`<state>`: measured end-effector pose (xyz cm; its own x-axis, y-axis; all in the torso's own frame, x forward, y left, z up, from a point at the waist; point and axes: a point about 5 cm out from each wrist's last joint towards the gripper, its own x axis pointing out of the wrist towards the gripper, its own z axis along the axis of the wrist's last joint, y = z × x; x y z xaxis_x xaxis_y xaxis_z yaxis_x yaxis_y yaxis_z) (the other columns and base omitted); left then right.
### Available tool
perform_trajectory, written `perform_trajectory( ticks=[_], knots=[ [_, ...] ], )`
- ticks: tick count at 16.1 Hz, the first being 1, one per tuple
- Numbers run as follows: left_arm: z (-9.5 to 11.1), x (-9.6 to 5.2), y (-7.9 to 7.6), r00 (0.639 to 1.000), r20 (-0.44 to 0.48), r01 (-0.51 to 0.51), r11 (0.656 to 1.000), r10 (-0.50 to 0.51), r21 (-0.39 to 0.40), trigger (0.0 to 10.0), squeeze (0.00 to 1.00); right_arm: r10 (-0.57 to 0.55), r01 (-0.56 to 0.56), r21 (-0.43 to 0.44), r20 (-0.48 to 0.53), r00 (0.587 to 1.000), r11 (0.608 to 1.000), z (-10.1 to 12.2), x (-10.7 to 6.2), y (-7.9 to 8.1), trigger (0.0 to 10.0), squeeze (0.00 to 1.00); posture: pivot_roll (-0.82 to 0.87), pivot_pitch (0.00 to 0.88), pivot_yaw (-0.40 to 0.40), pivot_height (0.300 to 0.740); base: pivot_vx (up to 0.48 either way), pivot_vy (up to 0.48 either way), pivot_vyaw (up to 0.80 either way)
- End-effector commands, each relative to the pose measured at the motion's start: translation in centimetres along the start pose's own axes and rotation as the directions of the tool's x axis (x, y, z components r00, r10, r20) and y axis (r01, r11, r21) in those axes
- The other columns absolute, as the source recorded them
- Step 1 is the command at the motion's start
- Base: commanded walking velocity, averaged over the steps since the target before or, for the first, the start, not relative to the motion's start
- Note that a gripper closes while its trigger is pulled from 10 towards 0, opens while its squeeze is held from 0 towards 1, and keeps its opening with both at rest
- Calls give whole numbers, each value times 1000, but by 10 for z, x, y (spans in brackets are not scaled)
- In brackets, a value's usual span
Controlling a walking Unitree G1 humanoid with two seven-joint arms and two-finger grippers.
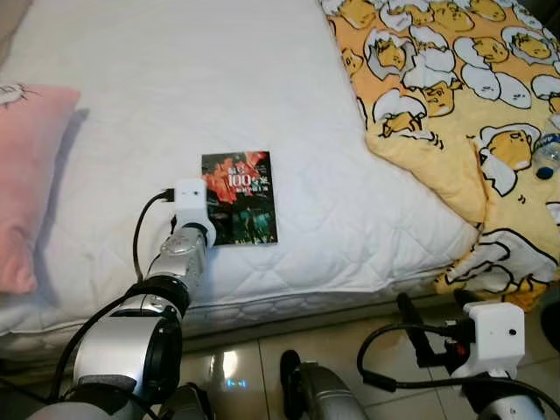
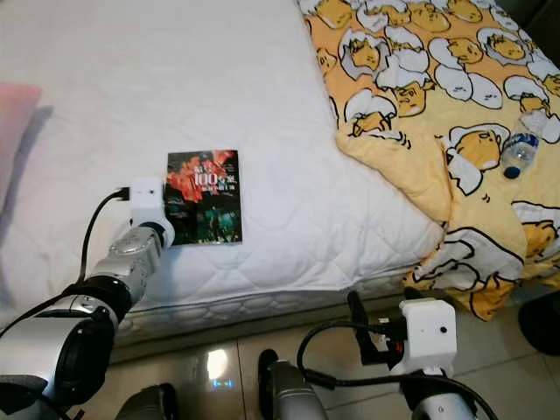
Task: Clean up the room
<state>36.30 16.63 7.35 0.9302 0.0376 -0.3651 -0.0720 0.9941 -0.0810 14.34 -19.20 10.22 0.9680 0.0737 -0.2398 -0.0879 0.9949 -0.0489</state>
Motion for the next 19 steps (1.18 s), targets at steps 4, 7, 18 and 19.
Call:
perform_trajectory(
  ticks=[4,7,18,19],
  knots=[
    [-30,-6,-12,987,-100,103,978,-122,-179,0,0,-10,11,16,-32,999,1000,1,-5,-5,10000,0,-297,292,-115,728,0,0,0],
    [-38,-8,-17,979,-106,137,948,-174,-286,0,0,-10,11,27,-39,999,1000,0,-2,-4,10000,0,-295,291,-115,728,0,0,0],
    [-13,-7,-35,929,123,357,761,-349,-542,0,0,-7,8,53,-21,1000,999,1,19,-2,10000,0,-258,237,-97,728,0,0,0],
    [-8,-6,-38,915,156,393,738,-372,-549,0,0,1,0,57,-10,1000,998,2,26,-1,10000,0,-239,224,-97,728,0,0,0]
  ],
)
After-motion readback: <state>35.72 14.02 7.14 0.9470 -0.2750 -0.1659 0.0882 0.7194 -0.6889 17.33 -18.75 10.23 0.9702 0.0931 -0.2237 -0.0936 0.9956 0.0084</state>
